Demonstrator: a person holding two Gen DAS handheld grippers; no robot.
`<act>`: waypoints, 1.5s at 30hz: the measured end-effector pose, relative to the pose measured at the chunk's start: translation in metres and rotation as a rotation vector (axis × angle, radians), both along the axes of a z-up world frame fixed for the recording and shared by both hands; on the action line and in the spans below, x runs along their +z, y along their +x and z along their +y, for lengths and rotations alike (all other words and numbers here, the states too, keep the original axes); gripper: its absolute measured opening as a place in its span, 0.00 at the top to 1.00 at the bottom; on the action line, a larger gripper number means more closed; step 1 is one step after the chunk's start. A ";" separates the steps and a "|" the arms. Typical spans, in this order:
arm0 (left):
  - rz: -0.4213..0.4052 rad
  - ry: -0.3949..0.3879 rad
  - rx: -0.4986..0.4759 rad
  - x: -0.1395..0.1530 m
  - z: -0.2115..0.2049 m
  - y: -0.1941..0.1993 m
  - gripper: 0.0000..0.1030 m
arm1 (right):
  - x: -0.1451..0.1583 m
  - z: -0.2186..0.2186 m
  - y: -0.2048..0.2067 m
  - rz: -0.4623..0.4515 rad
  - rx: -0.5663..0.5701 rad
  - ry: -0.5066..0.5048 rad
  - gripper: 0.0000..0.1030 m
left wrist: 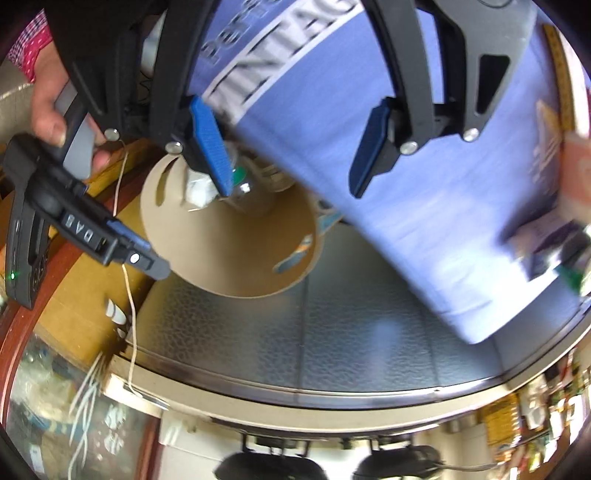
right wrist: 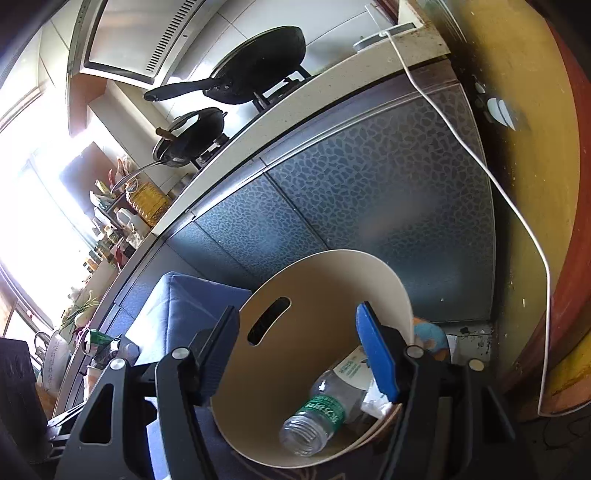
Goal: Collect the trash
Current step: 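Open both tools over the beige bin to drop bottle and tissue pack, then move both tools back to the table toward the red-bordered box and pink cup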
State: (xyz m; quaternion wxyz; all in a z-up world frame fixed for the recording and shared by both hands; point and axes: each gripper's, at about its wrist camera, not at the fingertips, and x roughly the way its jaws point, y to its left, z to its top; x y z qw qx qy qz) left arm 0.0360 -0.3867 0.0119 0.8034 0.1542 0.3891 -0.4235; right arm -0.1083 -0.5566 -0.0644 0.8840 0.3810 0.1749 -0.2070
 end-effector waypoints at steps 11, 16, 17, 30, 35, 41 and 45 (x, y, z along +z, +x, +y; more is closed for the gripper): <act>-0.052 -0.020 0.224 0.005 0.134 0.003 0.39 | 0.034 0.060 0.031 -0.016 0.122 -0.049 0.37; -0.054 -0.020 0.348 0.001 0.200 0.007 0.39 | 0.044 0.104 0.057 -0.007 0.224 -0.067 0.37; -0.053 -0.019 0.374 0.000 0.213 0.009 0.39 | 0.045 0.114 0.063 -0.003 0.250 -0.070 0.37; -0.037 -0.093 0.669 -0.004 0.348 0.028 0.29 | 0.055 0.256 0.133 0.068 0.580 -0.112 0.37; -0.040 -0.077 0.643 -0.006 0.350 0.040 0.28 | 0.051 0.301 0.144 0.110 0.671 -0.138 0.37; -0.050 -0.063 0.601 -0.010 0.333 0.047 0.22 | 0.049 0.312 0.147 0.153 0.690 -0.178 0.37; -0.053 -0.059 0.585 -0.012 0.322 0.054 0.22 | 0.049 0.306 0.154 0.182 0.673 -0.203 0.37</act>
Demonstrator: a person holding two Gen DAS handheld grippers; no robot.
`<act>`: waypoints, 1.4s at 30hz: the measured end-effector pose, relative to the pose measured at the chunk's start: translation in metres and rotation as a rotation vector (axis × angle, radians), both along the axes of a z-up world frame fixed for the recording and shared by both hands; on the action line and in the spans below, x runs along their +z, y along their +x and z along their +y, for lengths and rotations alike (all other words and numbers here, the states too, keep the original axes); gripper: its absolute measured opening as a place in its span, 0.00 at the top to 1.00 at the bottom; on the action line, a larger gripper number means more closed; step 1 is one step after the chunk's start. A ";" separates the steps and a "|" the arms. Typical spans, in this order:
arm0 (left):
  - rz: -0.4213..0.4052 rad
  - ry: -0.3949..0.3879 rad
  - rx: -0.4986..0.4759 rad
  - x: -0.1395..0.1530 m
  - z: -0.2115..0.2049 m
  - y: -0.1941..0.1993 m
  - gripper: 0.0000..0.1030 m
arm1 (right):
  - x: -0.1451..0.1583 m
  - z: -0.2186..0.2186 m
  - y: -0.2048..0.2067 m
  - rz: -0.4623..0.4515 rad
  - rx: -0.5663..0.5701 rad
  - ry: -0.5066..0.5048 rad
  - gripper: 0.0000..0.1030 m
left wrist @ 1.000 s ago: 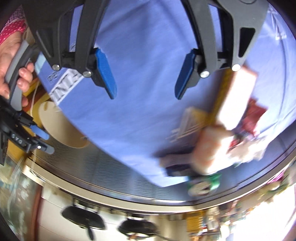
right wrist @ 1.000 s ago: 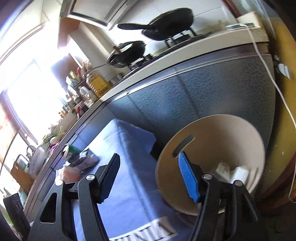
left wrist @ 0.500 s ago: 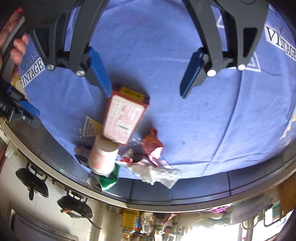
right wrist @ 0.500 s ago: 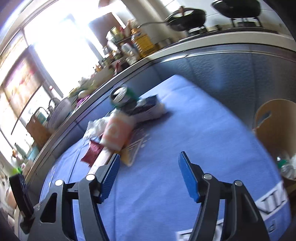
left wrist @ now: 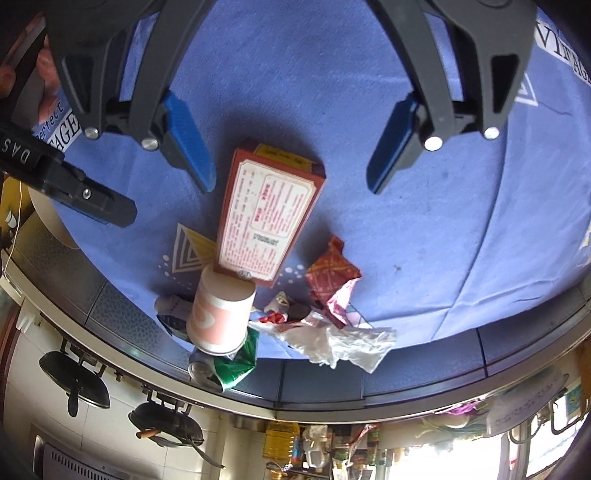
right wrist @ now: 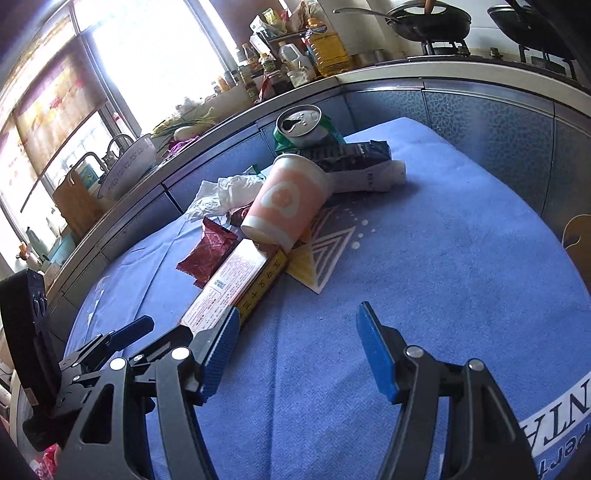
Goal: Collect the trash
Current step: 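Move both tools back to the table toward the red-bordered box and pink cup, then grasp the red-bordered box with the left tool while the right grasps the pink paper cup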
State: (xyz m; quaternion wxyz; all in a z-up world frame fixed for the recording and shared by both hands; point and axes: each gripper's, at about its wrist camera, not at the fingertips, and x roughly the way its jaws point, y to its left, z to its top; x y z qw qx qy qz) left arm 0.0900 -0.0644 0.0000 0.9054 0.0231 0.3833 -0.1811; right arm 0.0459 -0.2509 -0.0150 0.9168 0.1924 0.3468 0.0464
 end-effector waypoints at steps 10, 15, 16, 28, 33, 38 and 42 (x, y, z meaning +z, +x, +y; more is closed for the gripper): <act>0.034 0.038 -0.014 -0.018 -0.022 0.021 0.22 | 0.015 -0.003 0.039 0.013 0.018 -0.013 0.37; 0.023 0.010 -0.009 -0.017 -0.010 0.021 0.35 | 0.024 -0.001 0.071 0.022 0.039 0.050 0.35; 0.010 0.014 -0.002 -0.016 -0.007 0.019 0.36 | 0.025 -0.001 0.078 0.025 0.035 0.071 0.34; -0.010 -0.024 0.175 -0.006 0.094 -0.003 0.36 | 0.005 -0.001 0.151 0.158 -0.035 0.185 0.30; 0.011 -0.041 0.254 -0.010 0.129 -0.006 0.36 | 0.007 0.026 0.144 0.139 0.075 0.146 0.36; 0.034 -0.073 0.281 -0.011 0.144 -0.010 0.36 | 0.017 0.078 0.100 0.117 0.315 0.068 0.37; 0.043 -0.075 0.272 -0.011 0.143 -0.013 0.36 | 0.013 0.108 0.060 0.118 0.459 -0.016 0.36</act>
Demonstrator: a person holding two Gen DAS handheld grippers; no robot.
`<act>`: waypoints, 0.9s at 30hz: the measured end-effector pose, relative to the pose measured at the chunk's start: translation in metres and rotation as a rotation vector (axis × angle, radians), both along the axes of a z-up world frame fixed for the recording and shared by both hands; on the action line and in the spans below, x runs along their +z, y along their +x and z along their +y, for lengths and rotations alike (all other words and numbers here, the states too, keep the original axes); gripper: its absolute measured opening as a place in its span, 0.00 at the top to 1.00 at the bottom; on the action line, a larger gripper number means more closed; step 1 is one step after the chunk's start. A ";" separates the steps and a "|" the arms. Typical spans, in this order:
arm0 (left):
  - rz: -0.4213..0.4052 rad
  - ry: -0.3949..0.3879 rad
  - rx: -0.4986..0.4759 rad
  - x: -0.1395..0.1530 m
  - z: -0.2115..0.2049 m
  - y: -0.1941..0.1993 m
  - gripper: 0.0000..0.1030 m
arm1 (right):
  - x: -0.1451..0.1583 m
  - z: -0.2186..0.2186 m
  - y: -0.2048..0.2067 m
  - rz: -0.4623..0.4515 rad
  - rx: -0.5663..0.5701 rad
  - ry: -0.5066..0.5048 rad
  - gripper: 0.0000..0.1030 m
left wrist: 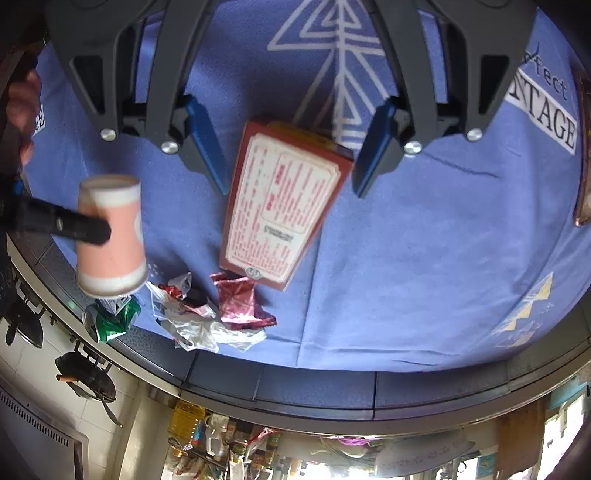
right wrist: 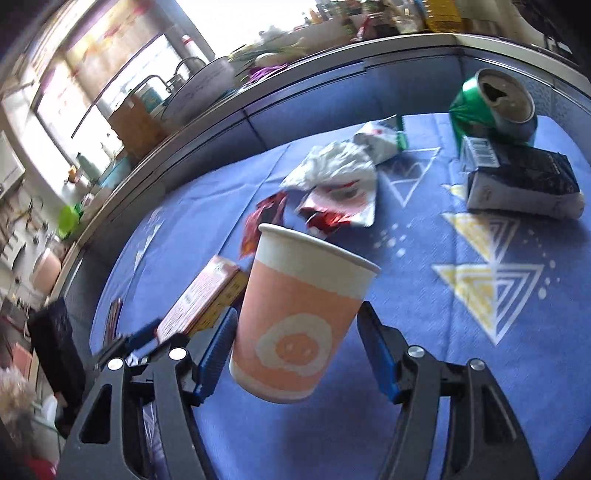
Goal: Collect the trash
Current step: 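Grasp the red-bordered box with the left tool while the right grasps the pink paper cup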
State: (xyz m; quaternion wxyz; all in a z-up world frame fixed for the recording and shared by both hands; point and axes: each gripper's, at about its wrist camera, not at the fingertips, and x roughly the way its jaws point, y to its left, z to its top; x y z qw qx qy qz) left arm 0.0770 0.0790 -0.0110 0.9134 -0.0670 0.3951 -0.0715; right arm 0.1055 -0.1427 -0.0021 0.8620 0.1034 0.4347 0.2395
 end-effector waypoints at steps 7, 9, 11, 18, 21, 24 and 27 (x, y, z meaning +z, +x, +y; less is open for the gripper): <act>-0.008 0.030 -0.003 0.000 -0.005 0.014 0.23 | -0.013 0.005 -0.031 -0.001 0.008 -0.065 0.31; -0.006 0.056 -0.013 -0.001 -0.009 0.020 0.23 | -0.014 0.004 -0.029 0.017 -0.020 -0.035 0.29; -0.002 0.082 -0.021 -0.002 -0.014 0.025 0.23 | -0.015 -0.001 -0.027 0.028 -0.040 -0.008 0.29; 0.037 0.138 -0.021 -0.011 -0.023 0.032 0.23 | -0.010 0.005 -0.025 0.012 -0.046 -0.029 0.28; 0.051 0.133 -0.009 -0.015 -0.021 0.032 0.23 | -0.011 0.012 -0.026 0.006 -0.044 -0.060 0.28; 0.057 0.133 0.000 -0.018 -0.018 0.032 0.23 | -0.012 0.018 -0.026 0.005 -0.045 -0.080 0.28; 0.058 0.131 0.003 -0.018 -0.016 0.032 0.23 | -0.014 0.020 -0.025 0.009 -0.047 -0.078 0.28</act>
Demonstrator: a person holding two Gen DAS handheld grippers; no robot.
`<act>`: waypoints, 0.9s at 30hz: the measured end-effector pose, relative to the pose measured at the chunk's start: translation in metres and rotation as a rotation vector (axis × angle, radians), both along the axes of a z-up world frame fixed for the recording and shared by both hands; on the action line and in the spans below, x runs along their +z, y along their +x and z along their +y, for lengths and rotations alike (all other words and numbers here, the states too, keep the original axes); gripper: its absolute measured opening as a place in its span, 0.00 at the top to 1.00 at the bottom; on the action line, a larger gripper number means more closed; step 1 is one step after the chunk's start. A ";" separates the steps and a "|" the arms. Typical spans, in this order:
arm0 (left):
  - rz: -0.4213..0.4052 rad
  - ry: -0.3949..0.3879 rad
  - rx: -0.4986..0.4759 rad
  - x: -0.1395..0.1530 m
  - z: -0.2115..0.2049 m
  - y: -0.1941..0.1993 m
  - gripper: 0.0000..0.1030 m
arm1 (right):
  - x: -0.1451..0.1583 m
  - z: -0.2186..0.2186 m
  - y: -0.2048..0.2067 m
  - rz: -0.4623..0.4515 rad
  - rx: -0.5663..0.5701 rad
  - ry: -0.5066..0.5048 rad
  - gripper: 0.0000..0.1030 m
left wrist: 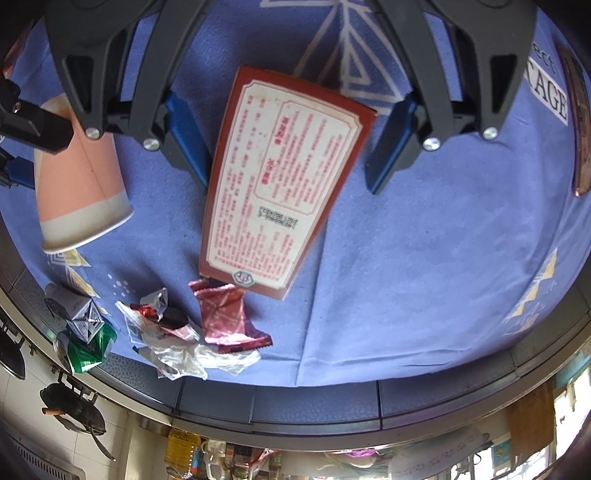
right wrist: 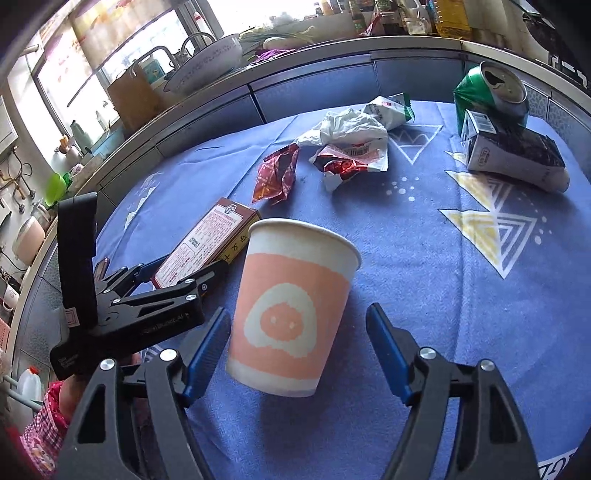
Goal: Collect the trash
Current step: 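Grasp the red-bordered box with the left tool while the right grasps the pink paper cup, then lift the held box and pink cup off the table with both tools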
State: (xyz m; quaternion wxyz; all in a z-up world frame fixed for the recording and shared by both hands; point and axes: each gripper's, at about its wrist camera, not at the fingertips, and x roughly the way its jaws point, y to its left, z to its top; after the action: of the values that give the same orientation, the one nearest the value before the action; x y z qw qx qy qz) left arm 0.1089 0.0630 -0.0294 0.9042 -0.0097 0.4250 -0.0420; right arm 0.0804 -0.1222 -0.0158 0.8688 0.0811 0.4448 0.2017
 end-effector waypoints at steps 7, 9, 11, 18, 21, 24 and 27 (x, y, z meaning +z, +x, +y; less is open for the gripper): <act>-0.007 -0.008 0.001 0.000 0.001 -0.002 0.23 | -0.002 0.001 0.004 0.022 -0.015 0.016 0.28; -0.008 -0.013 0.004 0.000 0.002 -0.002 0.23 | -0.001 0.000 0.005 0.027 -0.019 0.024 0.28; -0.009 -0.019 0.007 0.001 0.003 -0.003 0.23 | -0.001 0.000 0.006 0.028 -0.021 0.029 0.28; -0.006 -0.029 0.013 0.002 0.005 -0.003 0.25 | -0.002 0.001 0.008 0.033 -0.018 0.030 0.28; -0.007 -0.035 0.012 0.003 0.006 -0.004 0.25 | -0.002 0.001 0.011 0.039 -0.021 0.041 0.28; -0.011 -0.046 0.011 0.005 0.009 -0.004 0.25 | 0.000 -0.002 0.013 0.039 -0.031 0.057 0.28; -0.016 -0.044 0.010 0.007 0.008 -0.004 0.25 | 0.001 -0.004 0.016 0.039 -0.036 0.065 0.28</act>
State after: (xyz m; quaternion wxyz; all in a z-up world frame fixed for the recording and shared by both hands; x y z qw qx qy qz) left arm 0.1045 0.0713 -0.0227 0.9072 -0.0312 0.4169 -0.0469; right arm 0.0961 -0.1261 -0.0151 0.8603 0.1213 0.4536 0.1987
